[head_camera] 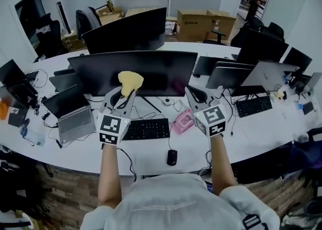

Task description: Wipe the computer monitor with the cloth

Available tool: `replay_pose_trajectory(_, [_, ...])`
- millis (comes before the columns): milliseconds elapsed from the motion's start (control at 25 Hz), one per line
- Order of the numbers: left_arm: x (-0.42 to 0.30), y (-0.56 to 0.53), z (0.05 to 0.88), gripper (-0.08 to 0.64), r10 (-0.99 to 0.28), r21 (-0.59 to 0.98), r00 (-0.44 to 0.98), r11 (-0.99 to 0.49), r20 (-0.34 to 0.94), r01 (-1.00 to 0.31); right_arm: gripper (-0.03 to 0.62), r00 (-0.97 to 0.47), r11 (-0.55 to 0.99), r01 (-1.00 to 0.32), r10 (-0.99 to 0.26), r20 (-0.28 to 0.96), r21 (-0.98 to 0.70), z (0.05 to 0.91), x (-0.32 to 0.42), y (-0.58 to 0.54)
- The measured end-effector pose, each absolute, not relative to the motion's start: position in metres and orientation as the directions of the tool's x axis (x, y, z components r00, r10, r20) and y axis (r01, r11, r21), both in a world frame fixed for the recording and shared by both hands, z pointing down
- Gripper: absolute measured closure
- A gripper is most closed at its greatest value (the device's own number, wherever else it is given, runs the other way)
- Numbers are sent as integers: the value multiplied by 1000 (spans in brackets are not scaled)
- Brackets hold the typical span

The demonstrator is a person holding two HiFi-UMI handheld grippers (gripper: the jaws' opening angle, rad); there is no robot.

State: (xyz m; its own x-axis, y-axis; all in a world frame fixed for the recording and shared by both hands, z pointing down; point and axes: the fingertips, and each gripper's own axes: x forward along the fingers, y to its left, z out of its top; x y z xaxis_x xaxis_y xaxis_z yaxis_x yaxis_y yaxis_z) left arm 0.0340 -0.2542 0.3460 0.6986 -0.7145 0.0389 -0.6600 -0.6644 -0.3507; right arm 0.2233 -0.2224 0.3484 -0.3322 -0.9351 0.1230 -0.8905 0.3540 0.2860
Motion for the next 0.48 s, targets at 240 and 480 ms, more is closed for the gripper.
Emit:
replay_pose_trajectory(240, [37, -250, 342, 448, -710, -363, 703, -664, 34, -653, 569, -318, 347, -889, -937, 143, 298, 351, 224, -221])
replay_pose_trajectory(480, [35, -248, 346, 448, -713, -357, 700, -666, 45, -655, 569, -304, 342, -890, -938, 165, 301, 359, 227, -217])
